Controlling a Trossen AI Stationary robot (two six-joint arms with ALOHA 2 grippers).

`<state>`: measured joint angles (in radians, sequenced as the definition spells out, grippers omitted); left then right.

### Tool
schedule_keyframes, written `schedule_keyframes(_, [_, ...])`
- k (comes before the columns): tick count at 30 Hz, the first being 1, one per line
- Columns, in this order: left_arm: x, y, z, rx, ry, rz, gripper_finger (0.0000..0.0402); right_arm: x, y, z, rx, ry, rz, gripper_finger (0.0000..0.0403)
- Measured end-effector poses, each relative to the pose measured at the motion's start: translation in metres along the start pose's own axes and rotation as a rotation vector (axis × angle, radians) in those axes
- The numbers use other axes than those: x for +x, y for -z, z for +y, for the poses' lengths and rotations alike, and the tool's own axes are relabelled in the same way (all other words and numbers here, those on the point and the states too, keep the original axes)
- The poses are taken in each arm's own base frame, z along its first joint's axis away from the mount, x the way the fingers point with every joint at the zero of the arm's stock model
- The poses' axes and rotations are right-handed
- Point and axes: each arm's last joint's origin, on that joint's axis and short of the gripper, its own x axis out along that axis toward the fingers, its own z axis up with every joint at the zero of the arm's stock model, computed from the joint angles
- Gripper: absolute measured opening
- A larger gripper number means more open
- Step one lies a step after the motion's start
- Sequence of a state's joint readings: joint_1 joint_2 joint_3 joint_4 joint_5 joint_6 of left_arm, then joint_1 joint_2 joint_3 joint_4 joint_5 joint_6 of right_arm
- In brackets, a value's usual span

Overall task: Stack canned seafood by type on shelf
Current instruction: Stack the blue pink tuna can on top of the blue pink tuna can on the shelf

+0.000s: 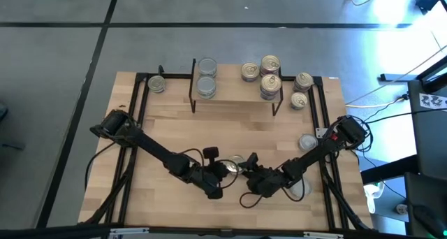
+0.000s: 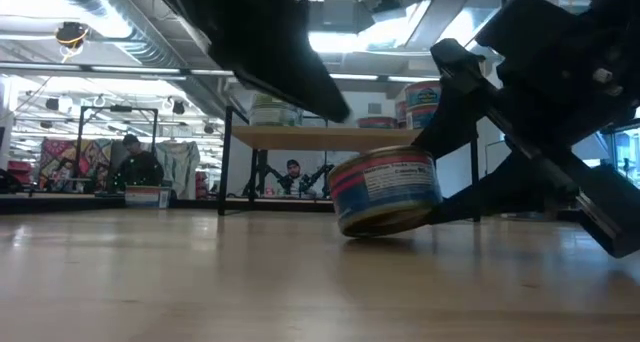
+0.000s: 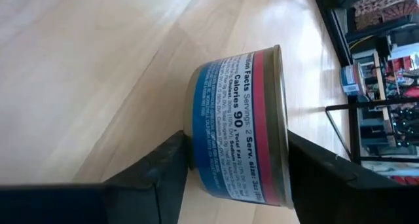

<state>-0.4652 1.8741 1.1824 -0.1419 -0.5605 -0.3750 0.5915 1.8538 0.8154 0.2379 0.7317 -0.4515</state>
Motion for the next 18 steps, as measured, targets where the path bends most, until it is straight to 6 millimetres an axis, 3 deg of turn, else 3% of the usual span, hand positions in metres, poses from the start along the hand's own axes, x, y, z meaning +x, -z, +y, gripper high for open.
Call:
schedule_keyframes(10, [-0.043, 0.005, 0.021, 0.076, -0.100, 0.179, 0.0008, -0.011, -0.006, -0.019, 0.059, 0.112, 0.001, 0.0202])
schedule_keyframes(15, [-0.052, 0.009, 0.029, 0.121, -0.120, 0.224, 0.0007, -0.006, -0.003, -0.029, 0.119, 0.127, 0.018, 0.0204])
schedule_keyframes(18, [-0.055, 0.021, 0.036, 0.150, -0.128, 0.249, 0.0007, 0.000, 0.001, -0.036, 0.142, 0.144, 0.040, 0.0201])
